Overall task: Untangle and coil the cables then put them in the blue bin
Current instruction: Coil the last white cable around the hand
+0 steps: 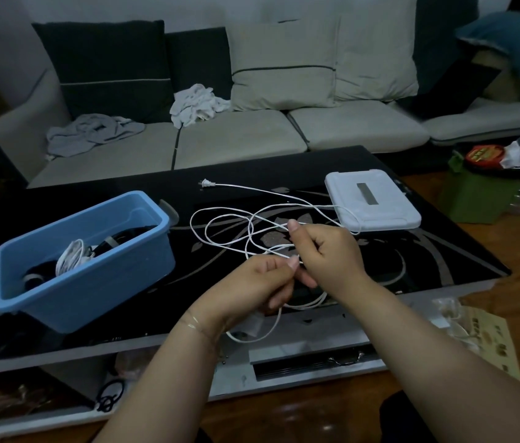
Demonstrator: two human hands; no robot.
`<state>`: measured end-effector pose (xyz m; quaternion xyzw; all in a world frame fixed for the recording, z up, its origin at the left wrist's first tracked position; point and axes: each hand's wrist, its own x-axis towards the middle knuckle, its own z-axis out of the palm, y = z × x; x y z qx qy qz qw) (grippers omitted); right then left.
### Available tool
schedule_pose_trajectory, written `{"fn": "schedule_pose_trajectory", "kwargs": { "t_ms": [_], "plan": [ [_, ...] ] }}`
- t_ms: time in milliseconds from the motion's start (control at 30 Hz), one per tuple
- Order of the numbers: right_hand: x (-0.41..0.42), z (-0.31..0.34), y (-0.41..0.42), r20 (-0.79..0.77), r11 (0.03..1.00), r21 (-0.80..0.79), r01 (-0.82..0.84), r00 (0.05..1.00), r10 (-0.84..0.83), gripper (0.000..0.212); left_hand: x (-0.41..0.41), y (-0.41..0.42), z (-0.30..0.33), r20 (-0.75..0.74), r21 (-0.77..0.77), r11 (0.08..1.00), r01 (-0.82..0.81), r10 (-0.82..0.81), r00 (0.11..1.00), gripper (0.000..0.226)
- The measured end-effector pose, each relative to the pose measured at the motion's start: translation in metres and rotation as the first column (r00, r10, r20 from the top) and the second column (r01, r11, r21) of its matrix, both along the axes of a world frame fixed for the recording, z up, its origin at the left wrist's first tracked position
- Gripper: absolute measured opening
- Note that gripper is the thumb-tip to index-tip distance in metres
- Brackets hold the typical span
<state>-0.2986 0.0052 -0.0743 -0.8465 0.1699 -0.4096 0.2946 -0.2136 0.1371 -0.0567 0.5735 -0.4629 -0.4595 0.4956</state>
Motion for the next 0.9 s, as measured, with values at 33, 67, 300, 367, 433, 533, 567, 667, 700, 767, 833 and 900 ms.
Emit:
{"fn": "schedule_pose_trajectory", "kwargs": {
  "t_ms": [33,67,300,367,433,533,567,667,700,767,833,900],
  "plan": [
    [0.0,0.001,-0.001,0.0,1.0,-0.018,0.014,1.0,-0.014,0.055,0.0,-0.001,-0.001,-0.009,-0.008,1.0,-0.013,0.013,1.0,0.041],
    [0.001,0.001,-0.001,0.0,1.0,-0.01,0.014,1.0,-0.014,0.055,0.0,-0.001,-0.001,-0.019,-0.018,1.0,-0.019,0.019,1.0,0.041],
    [0.007,0.001,-0.012,0.081,0.899,0.403,-0.174,0.985,0.154,0.056,0.006,0.0,-0.003,-0.241,-0.088,0.996,0.022,-0.042,0.97,0.032],
    [0.008,0.001,-0.016,0.078,0.878,0.443,-0.181,0.983,0.163,0.054,0.007,0.003,-0.002,-0.283,-0.098,0.994,0.042,-0.068,0.957,0.03],
    [0.009,0.0,-0.019,0.061,0.892,0.429,-0.144,0.99,0.131,0.05,0.004,0.004,-0.003,-0.327,-0.09,0.994,0.056,-0.082,0.941,0.03],
    [0.011,-0.004,-0.018,0.037,0.908,0.415,-0.063,0.998,0.052,0.055,0.0,0.002,-0.004,-0.428,-0.088,0.995,0.048,-0.081,0.9,0.034],
    [0.012,-0.005,-0.017,0.032,0.907,0.419,-0.029,0.999,0.017,0.054,0.0,0.002,-0.003,-0.442,-0.098,0.994,0.05,-0.089,0.893,0.037],
    [0.015,-0.009,-0.012,-0.022,0.929,0.363,0.08,0.997,-0.077,0.053,0.002,0.003,-0.002,-0.435,-0.078,0.996,0.05,-0.079,0.897,0.056],
    [0.016,-0.009,-0.01,-0.051,0.934,0.342,0.106,0.994,-0.094,0.052,0.001,0.004,-0.001,-0.417,-0.082,0.996,0.041,-0.072,0.906,0.059],
    [0.018,-0.01,-0.006,-0.081,0.936,0.333,0.112,0.993,-0.09,0.052,0.002,0.006,-0.001,-0.426,-0.138,0.99,-0.008,-0.052,0.903,0.05],
    [0.018,-0.013,-0.005,-0.118,0.934,0.352,0.055,0.993,-0.014,0.049,0.005,0.007,0.002,-0.51,-0.201,0.977,-0.066,-0.047,0.859,0.035],
    [0.018,-0.02,-0.001,-0.217,0.945,0.327,-0.018,0.972,0.094,0.038,0.007,0.008,0.005,-0.578,-0.256,0.958,-0.129,-0.045,0.815,0.034]
  ]
}}
